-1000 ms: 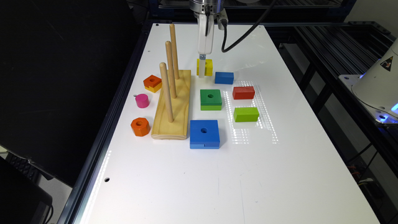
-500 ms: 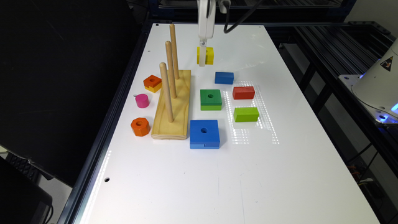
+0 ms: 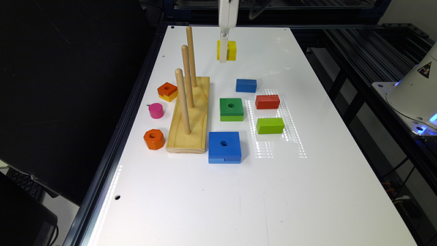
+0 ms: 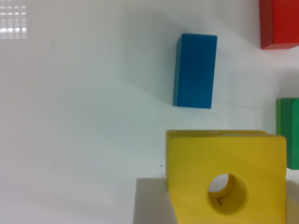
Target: Pick up yellow block.
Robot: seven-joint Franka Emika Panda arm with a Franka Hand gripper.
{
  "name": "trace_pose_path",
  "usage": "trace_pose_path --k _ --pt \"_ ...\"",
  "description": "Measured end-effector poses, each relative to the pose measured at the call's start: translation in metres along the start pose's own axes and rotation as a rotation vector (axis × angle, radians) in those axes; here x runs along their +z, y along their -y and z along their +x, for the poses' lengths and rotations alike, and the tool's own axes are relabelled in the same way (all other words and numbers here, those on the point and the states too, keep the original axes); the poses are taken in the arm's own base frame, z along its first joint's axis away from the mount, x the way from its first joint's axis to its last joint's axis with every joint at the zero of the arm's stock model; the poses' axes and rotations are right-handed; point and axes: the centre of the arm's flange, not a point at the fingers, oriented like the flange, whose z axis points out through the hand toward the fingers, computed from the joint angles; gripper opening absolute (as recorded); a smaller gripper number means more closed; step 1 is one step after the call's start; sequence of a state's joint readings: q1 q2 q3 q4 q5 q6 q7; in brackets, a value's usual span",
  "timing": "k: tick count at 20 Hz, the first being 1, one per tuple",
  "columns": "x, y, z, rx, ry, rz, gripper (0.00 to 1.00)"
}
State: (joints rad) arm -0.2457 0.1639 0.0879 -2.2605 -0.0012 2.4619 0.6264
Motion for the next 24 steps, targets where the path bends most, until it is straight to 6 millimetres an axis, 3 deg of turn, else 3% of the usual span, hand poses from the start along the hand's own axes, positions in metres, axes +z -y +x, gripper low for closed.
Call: trace_pose_path --k 3,7,15,21,24 --pt "-0.01 0.001 0.001 0.0 -0.007 0.004 0.0" --pt "-0.048 0.0 -0.003 0.002 -0.01 0.003 0.0" --pt "-0.048 -0.001 -0.003 0.004 -0.005 0.002 0.0" --pt "-0.085 0.001 -0.004 0.005 -0.014 0.006 0.0" --pt "-0.087 0.0 -0.005 0.004 -0.012 0.005 0.0"
